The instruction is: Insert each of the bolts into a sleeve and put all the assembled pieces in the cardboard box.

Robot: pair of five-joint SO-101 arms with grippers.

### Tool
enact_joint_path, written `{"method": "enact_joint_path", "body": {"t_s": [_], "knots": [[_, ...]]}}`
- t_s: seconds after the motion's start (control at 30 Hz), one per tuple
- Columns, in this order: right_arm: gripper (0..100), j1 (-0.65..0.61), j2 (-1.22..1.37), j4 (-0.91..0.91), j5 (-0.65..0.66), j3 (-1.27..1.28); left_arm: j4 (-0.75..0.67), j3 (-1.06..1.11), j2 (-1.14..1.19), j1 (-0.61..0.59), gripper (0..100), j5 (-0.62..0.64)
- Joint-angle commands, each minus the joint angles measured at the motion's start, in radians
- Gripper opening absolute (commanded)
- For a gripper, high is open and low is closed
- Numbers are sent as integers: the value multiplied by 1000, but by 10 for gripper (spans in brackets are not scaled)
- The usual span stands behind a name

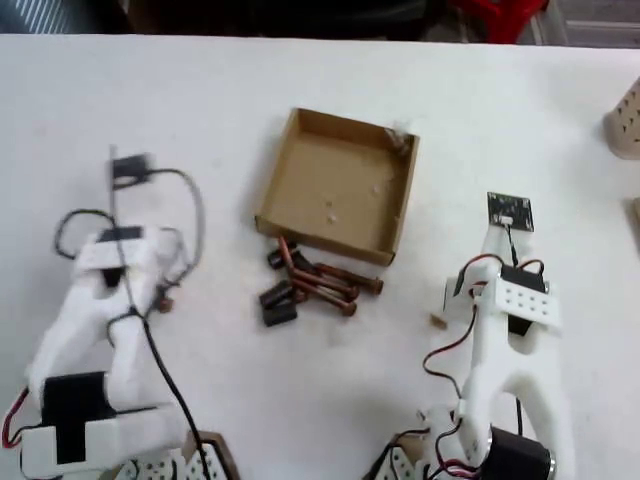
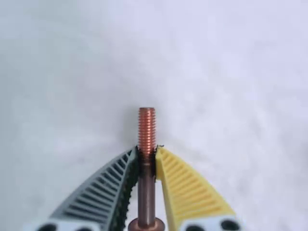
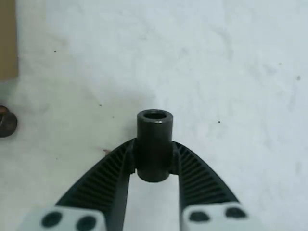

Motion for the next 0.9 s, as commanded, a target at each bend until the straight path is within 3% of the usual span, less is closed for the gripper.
{"method": "enact_joint_path", "body": {"t_s": [0.0,0.33,0.53,0.67,0.87], "knots": [[17,-10,-19,-13,14,-8,64,-103,-1,-193,27,249],[17,-10,-19,-13,21,-8,63,-91,1,-246,33,118],[17,-10,-18,-13,77,-2,66,-91,-7,-251,208,14],[17,-12,-18,-13,80,3,163,-152,-8,-283,277,-41],[17,-12,-18,-13,81,3,402,-333,-8,-289,278,-264]]}}
